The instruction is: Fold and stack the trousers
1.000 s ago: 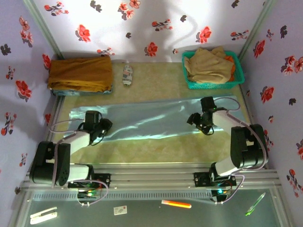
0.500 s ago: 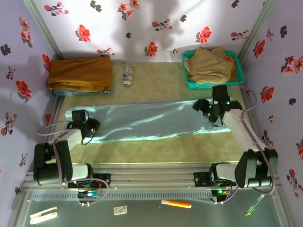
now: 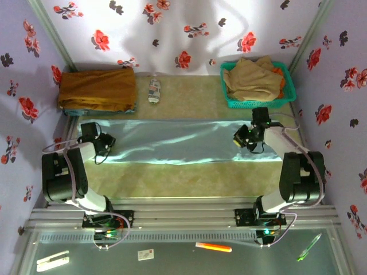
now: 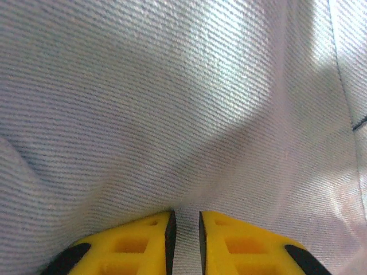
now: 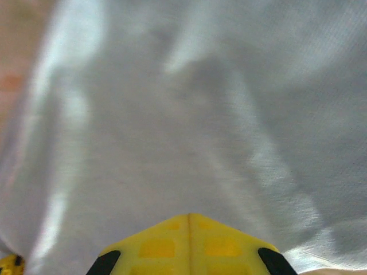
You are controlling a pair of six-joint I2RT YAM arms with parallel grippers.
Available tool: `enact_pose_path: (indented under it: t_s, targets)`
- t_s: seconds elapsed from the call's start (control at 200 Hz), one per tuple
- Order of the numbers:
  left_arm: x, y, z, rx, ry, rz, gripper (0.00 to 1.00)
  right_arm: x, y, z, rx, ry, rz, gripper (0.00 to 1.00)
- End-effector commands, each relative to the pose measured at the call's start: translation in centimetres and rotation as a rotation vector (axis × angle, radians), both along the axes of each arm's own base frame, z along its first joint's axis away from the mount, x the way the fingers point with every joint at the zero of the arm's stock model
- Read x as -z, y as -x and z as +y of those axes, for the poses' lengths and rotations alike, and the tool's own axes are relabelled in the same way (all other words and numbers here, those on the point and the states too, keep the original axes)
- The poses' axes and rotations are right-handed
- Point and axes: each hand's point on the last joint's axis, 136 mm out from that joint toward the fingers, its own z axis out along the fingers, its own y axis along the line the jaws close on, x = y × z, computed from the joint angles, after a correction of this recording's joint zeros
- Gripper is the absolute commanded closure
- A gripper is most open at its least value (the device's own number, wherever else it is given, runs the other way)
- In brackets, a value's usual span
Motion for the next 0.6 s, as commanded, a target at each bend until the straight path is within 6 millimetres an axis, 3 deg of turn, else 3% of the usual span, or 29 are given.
enact_pose_path:
  t_s: [0.0, 0.115, 0.245, 0.36, 0.465, 0.595]
  targets:
    - [1.3, 0.5, 2.8, -0.088, -0.043, 0.047, 0.80, 3.0, 1.5, -1.1, 0.019, 0.014, 0.070, 1.00]
    - [1.2, 0.1, 4.1, -0.108, -0.058, 0.052, 0.81, 5.5, 2.7, -3.5, 0.081, 0.033, 0.146, 1.00]
    - [0.8, -0.3, 5.1, -0.117, -0.081, 0.053, 0.81, 5.9, 2.6, -6.5, 0.147, 0.059, 0.158, 1.00]
    - [-0.2, -0.4, 6.2, -0.122, -0.121, 0.048, 0.82, 4.6, 1.9, -8.0, 0.162, 0.111, 0.129, 1.00]
    - [-1.4, -0.4, 6.9, -0.121, -0.162, 0.040, 0.82, 2.7, 1.2, -9.4, 0.177, 0.177, 0.094, 0.94]
    - [-3.8, -0.8, 5.7, -0.091, -0.138, -0.015, 0.81, -0.5, 0.4, -9.8, 0.169, 0.207, 0.025, 0.86]
